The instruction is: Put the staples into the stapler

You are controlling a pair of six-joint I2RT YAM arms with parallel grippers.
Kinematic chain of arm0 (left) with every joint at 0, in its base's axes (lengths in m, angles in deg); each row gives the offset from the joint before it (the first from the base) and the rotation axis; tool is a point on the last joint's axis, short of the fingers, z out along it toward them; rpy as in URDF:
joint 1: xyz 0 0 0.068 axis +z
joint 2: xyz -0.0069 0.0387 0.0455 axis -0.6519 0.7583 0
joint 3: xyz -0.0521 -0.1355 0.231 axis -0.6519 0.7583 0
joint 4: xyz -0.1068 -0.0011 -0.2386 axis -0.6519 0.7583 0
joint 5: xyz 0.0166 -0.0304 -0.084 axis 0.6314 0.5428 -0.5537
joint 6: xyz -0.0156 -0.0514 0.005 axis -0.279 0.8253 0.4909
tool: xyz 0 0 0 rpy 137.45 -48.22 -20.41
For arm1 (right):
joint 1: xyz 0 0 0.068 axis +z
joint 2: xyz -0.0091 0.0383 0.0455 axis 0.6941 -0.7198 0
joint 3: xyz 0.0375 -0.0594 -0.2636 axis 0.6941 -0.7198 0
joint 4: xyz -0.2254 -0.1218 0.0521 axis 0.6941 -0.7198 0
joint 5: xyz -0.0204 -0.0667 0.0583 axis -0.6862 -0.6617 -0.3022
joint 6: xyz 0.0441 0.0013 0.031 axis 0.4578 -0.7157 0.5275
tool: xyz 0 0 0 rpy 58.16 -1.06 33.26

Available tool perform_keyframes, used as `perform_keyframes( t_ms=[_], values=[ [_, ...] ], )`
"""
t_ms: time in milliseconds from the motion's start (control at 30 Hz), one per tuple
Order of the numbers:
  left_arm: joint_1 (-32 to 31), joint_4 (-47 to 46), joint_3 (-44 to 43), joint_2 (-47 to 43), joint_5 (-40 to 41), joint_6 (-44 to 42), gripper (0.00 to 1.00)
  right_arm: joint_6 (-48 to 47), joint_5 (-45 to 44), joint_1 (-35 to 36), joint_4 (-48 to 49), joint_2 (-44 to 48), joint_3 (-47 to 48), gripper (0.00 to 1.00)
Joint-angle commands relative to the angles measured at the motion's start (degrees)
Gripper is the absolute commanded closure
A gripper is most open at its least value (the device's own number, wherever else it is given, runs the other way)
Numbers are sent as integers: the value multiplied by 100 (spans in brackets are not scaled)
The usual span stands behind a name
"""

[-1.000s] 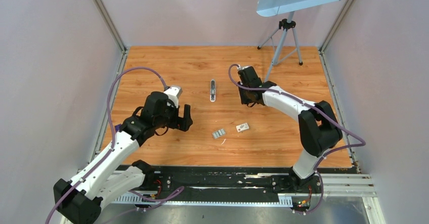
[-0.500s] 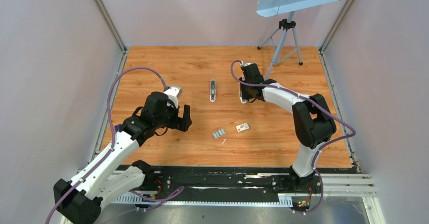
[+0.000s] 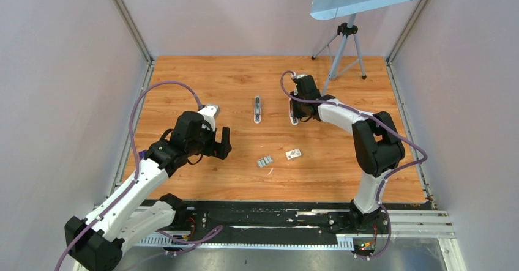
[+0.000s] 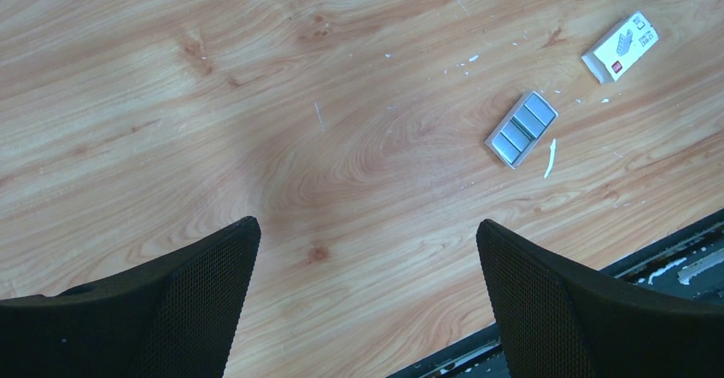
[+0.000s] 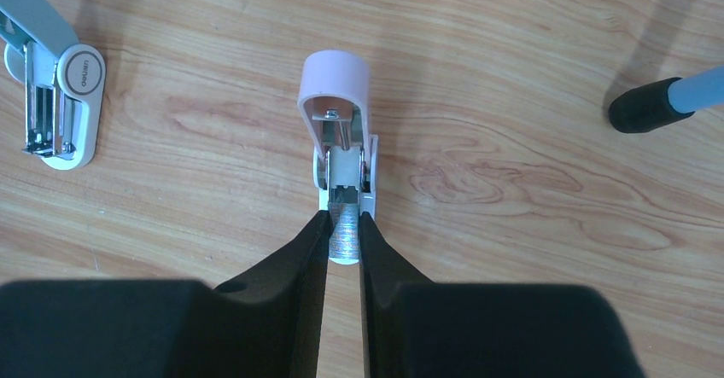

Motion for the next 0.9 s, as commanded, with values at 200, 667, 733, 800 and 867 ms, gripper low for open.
perform_keyframes(
  t_ms=[200,667,733,800,867],
  values=[
    [-21,30,-19,-43,96,-69,0,-15,270,-102,83,-195,147,81],
    [-21,22,-19,-52,103,-60,0,-12,259,-136,116,-265,137,81],
    [-16,24,-19,-64,108,-60,0,-14,261,-137,121,-284,150,81],
    [-18,29,-19,-61,114,-61,0,-34,256,-147,118,-292,162,81],
    [-21,26,-19,-64,124,-60,0,-40,244,-150,116,-308,148,81]
  ],
)
